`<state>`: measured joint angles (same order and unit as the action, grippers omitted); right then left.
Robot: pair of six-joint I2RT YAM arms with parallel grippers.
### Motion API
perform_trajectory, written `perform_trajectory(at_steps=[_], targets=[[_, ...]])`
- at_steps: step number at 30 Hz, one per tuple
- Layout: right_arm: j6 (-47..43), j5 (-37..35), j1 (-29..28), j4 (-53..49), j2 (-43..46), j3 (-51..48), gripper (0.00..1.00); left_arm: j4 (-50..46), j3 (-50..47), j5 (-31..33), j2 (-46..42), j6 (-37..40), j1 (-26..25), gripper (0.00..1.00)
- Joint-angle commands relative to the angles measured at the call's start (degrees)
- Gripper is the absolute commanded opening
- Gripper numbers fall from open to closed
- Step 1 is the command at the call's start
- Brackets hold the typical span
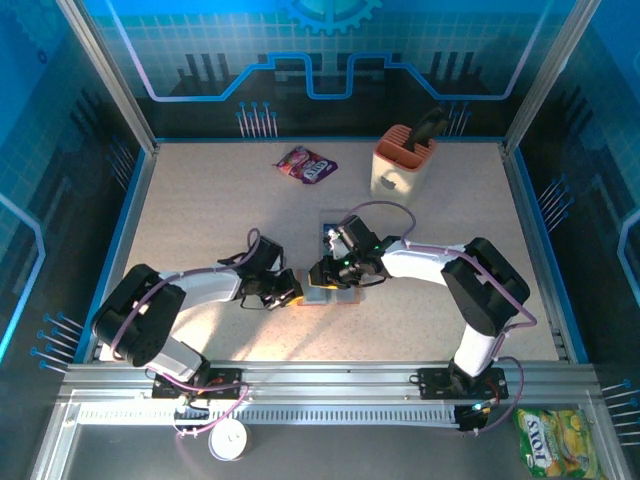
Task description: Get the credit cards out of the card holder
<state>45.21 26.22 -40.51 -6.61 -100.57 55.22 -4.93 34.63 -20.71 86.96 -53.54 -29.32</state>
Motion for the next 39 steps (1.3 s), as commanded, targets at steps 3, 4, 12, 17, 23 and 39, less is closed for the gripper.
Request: perform_trajectory(at_steps=[3,4,12,17,23,39], targets=[[-0.04,1.26,-0.59,-0.53,-0.80,0.12,0.40,-2.46,1.64,-1.04,1.15,1.47,-0.29,0.11],[-0.04,1.28,-0.54,-0.51,-0.94,0.28,0.40,-2.46,1.67,-0.96,1.28,1.51,-0.23,0.11],[-0.83,1.03,-0.52,-2.05,-1.88,1.55,0.42,-1.58,0.61,-0.64,0.49,0.93,-0.27,0.11],[-1.29,1.22,-0.50,-2.45,-2.90,1.93,0.42,-0.93,-0.91,-0.65,0.01,0.27,-0.29,0.11],[-2.10,-0.06,-0.45,-4.12,-2.66,1.90,0.43,0.56,-2.32,-0.66,-0.32,-0.97,-0.35,0.11],[-4.69,-3.18,0.35,-8.37,0.19,0.40,0.43,0.18,-3.00,-0.22,-2.19,-1.24,-0.35,0.12]])
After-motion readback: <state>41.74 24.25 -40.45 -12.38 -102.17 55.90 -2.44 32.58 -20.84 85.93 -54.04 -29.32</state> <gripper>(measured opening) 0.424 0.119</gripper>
